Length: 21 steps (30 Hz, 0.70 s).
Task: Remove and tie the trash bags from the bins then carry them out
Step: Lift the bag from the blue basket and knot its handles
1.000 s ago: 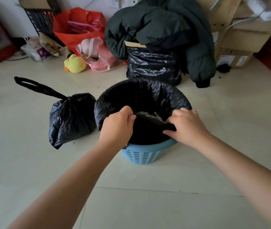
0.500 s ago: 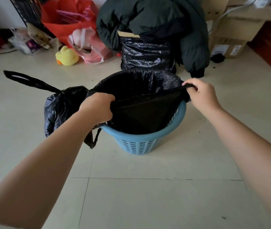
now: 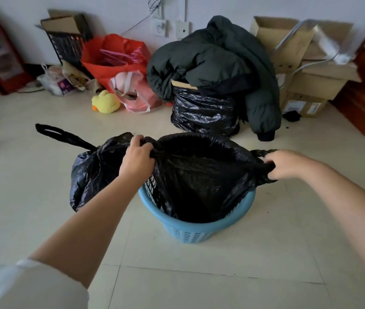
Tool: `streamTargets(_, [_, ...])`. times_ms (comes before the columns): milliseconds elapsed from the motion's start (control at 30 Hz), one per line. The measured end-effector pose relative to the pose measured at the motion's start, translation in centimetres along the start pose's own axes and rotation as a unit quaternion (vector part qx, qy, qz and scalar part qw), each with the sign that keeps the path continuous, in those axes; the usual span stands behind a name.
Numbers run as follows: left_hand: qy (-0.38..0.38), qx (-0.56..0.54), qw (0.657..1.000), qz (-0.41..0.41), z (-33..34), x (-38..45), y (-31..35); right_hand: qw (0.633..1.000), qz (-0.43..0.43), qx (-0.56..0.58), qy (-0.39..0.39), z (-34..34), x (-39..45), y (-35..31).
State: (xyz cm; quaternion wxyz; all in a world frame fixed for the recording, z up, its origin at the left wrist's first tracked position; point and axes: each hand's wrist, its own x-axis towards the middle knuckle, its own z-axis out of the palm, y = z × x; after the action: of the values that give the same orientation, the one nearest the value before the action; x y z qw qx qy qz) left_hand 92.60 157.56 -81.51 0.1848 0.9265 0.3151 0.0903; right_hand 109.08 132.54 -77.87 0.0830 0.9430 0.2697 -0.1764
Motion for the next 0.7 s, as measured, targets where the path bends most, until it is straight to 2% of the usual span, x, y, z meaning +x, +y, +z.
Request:
streamTargets(67, [-0.017,0.048,0.997,0.058,-0.2,0.3,0.3,0.989,0.059,-0.138,0.000,-0.5,0.7,0.3])
streamTargets(100, [-0.028,0.066,0.994,0.086,-0.4,0.4,0.6,0.984,0.091,-0.154,0.018,-0.8,1.2,0.4])
streamTargets(167, [-0.038,0.069,0.986,0.148,-0.9,0.7,1.6,0.988,0.103,-0.065,0.100,-1.6,2.1,0.2])
streamTargets(233, [-0.039,0.024,0.977,0.209,-1.8,0.7,2.9,0.970,0.046,0.114,0.209,-2.5,2.7,-0.8])
streamTargets(267, [-0.045,-0.026,0.973,0.225,-2.4,0.6,3.6,0.944,0.009,0.211,0.253,-3.0,2.6,-1.5])
streamTargets(333, [-0.082,-0.158,0.959,0.221,-3.4,-0.1,5.0,0.864,-0.051,0.406,0.294,-3.5,1.3,-3.3])
streamTargets(400, [-0.139,-0.274,0.932,0.190,-3.8,-1.0,5.7,0.769,-0.094,0.577,0.259,-3.4,0.0,-4.4])
streamTargets(467, [-0.184,-0.397,0.892,0.115,-3.2,-1.9,5.6,0.685,-0.098,0.692,0.208,-2.8,-0.5,-4.3])
streamTargets(500, [-0.176,-0.426,0.885,0.066,-2.8,-2.1,5.3,0.682,-0.081,0.702,0.190,-2.4,-0.6,-4.1])
streamTargets(533, [-0.150,-0.417,0.896,0.011,-2.3,-2.1,4.9,0.722,-0.054,0.669,0.170,-2.0,-0.8,-3.8])
streamTargets(600, [-0.102,-0.350,0.925,-0.106,-1.5,-1.9,4.1,0.846,0.033,0.524,0.094,-1.4,-0.6,-2.9])
streamTargets(633, [-0.085,-0.319,0.930,-0.163,-1.3,-1.8,3.6,0.894,0.058,0.442,0.043,-1.1,-0.5,-2.7])
streamTargets(700, [-0.075,-0.286,0.920,-0.259,-0.8,-1.2,2.3,0.958,0.043,0.283,0.003,-0.8,-0.1,-2.5])
